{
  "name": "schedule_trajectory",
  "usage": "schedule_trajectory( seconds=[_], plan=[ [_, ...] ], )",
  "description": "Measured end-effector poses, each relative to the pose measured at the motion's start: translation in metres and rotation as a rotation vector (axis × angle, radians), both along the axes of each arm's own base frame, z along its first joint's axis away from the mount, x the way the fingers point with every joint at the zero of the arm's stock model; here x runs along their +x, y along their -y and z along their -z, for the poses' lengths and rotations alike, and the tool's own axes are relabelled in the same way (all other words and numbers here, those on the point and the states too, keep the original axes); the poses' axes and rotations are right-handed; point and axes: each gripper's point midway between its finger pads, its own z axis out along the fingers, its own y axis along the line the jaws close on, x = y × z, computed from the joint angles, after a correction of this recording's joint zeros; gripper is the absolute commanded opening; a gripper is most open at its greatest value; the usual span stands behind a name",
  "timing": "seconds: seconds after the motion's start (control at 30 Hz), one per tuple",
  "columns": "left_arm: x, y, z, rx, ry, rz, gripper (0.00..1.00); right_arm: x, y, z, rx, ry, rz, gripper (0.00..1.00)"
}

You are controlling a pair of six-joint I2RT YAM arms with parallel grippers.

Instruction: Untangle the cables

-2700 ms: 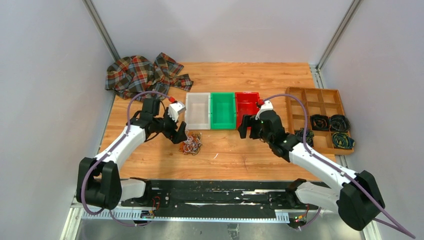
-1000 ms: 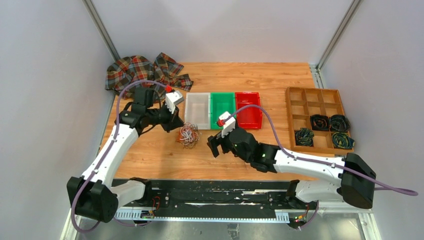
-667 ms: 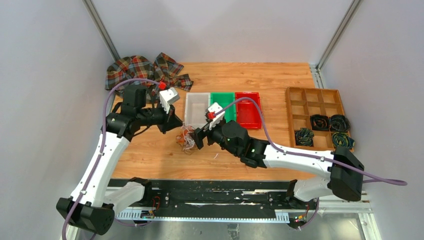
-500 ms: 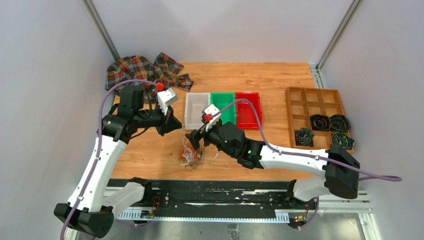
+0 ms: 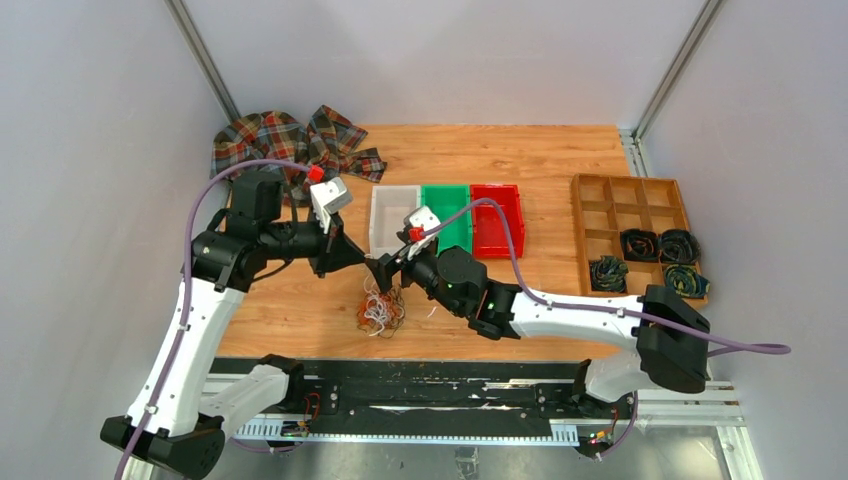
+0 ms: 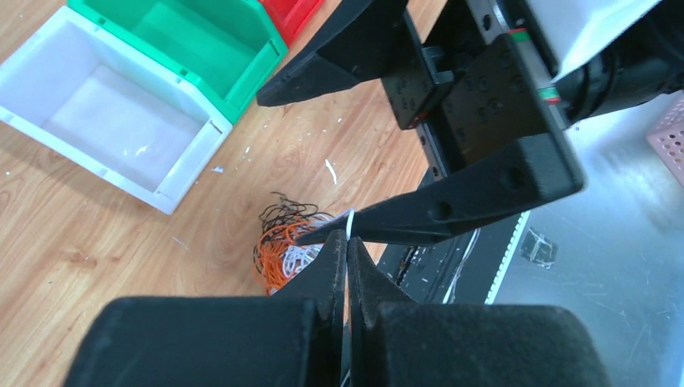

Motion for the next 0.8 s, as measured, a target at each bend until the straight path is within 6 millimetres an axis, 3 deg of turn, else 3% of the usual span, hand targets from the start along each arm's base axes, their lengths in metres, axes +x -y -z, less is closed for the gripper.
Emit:
schedule_trajectory(
  seconds=[0.23,0.43,0.8],
  plan=[
    [-0.007,0.003,-0.02,-0.026,0.027,0.022,0.01,0.009,-0.002,0.003,-0.001,0.014,0.048,0.77],
    [-0.01,0.005,-0.038,-0.045,0.049,0.036,0.01,0.015,-0.014,-0.002,0.015,0.022,0.05,0.76],
    [0.0,0.017,-0.108,-0.122,0.139,0.056,0.01,0.016,-0.029,0.029,-0.001,-0.041,0.039,0.73]
  ],
)
